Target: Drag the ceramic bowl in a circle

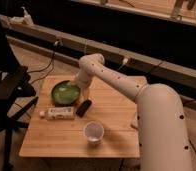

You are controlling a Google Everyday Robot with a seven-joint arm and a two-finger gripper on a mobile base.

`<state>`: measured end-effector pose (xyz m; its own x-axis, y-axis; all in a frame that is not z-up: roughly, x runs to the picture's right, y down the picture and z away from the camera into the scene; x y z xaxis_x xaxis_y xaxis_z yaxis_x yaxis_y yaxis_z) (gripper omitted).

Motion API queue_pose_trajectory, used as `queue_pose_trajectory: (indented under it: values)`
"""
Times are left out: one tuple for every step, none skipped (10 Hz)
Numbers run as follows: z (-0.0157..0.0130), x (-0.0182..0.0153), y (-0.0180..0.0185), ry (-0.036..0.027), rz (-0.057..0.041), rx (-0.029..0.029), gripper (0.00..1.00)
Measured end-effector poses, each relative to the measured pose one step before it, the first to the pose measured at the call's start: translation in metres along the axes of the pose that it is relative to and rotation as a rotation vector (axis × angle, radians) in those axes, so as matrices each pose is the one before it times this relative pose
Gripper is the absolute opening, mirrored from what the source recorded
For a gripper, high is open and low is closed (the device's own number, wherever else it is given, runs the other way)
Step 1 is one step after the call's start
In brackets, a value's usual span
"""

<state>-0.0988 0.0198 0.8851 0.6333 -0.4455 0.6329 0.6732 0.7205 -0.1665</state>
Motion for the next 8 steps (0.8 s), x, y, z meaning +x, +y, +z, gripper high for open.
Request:
queue_pose_trajectory:
  values:
    - [0.00351, 0.00314, 0.00055, 0.00487, 0.00656, 0.01231, 0.80]
    - [0.00149, 0.00321, -0.00098, 0.00315, 0.00422, 0.01556, 0.80]
    - [0.00150, 0.00337, -0.00134, 0.00287, 0.00124, 0.01260, 0.80]
    - [0.00234, 0.00295, -0.00300, 0.00199, -0.00579, 0.01476, 0.80]
    - [0.00408, 0.00152, -0.00443, -0.00104, -0.00788, 0.01471, 0.80]
    - [0.00561, 0.00354, -0.00304, -0.00368, -0.00317, 0.01375, 0.80]
    - [0.00504, 0.00462, -0.00111, -0.00418, 0.00161, 0.01079, 0.80]
    - [0.00959, 0.00574, -0.00318, -0.01796, 0.00195, 0.02604, 0.80]
